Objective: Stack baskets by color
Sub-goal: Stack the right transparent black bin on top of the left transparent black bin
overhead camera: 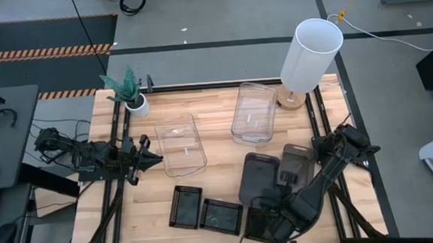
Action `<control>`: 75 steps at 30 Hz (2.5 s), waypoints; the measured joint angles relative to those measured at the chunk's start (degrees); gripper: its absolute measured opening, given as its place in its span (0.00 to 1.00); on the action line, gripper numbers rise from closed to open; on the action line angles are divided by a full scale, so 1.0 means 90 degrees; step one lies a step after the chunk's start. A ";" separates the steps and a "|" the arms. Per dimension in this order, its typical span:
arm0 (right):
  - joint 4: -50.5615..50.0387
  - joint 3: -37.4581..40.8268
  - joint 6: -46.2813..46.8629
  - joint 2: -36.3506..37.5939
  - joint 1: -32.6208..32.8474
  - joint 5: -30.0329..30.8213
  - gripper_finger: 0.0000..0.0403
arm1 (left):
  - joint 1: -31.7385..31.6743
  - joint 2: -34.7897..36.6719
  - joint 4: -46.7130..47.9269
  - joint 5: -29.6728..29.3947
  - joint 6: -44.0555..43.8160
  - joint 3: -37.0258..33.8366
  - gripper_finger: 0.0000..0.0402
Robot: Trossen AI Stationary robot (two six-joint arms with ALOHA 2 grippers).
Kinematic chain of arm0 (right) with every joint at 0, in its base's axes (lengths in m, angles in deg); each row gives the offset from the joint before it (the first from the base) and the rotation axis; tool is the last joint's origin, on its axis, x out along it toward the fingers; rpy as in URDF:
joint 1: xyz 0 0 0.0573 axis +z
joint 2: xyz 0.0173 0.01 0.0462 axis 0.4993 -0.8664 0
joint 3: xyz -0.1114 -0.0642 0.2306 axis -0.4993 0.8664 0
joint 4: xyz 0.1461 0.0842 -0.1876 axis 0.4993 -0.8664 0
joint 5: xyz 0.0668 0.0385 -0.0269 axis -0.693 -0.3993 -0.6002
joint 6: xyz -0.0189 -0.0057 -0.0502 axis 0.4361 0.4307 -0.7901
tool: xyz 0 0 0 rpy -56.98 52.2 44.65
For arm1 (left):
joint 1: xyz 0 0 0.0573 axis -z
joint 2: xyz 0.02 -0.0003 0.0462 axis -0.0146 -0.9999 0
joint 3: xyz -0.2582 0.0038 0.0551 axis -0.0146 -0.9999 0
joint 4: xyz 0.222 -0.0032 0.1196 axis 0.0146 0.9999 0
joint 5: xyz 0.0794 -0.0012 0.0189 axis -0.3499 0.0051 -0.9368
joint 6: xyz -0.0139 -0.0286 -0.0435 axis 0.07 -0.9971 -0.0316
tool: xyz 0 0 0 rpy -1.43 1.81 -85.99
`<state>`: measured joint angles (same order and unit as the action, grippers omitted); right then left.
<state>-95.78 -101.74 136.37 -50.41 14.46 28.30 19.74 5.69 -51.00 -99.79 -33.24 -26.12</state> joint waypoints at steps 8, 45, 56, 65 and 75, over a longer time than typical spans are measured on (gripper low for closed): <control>0.0048 0.0813 0.0546 0.0421 0.0193 -0.0373 0.07 | 0.0000 0.0000 0.0000 0.0000 0.0000 0.0000 0.07; 0.3508 0.4349 0.0355 0.2653 -0.0544 -0.2318 0.22 | 0.0002 0.0000 0.0000 -0.0002 -0.0002 0.0000 0.08; 0.3168 0.4321 -0.0007 0.2502 -0.0623 -0.2338 0.35 | 0.0002 0.0000 -0.0001 -0.0002 -0.0001 0.0000 0.07; 0.3506 0.4584 -0.0425 0.2082 -0.0602 -0.2296 0.35 | 0.0000 -0.0001 0.0000 -0.0002 -0.0002 0.0000 0.09; 0.3533 0.4592 -0.0389 0.1197 -0.0601 -0.2322 0.35 | 0.0002 -0.0002 0.0000 -0.0001 0.0000 0.0000 0.08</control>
<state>-63.98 -60.41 132.88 -39.63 9.05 7.40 19.76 5.67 -51.00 -99.79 -33.24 -26.12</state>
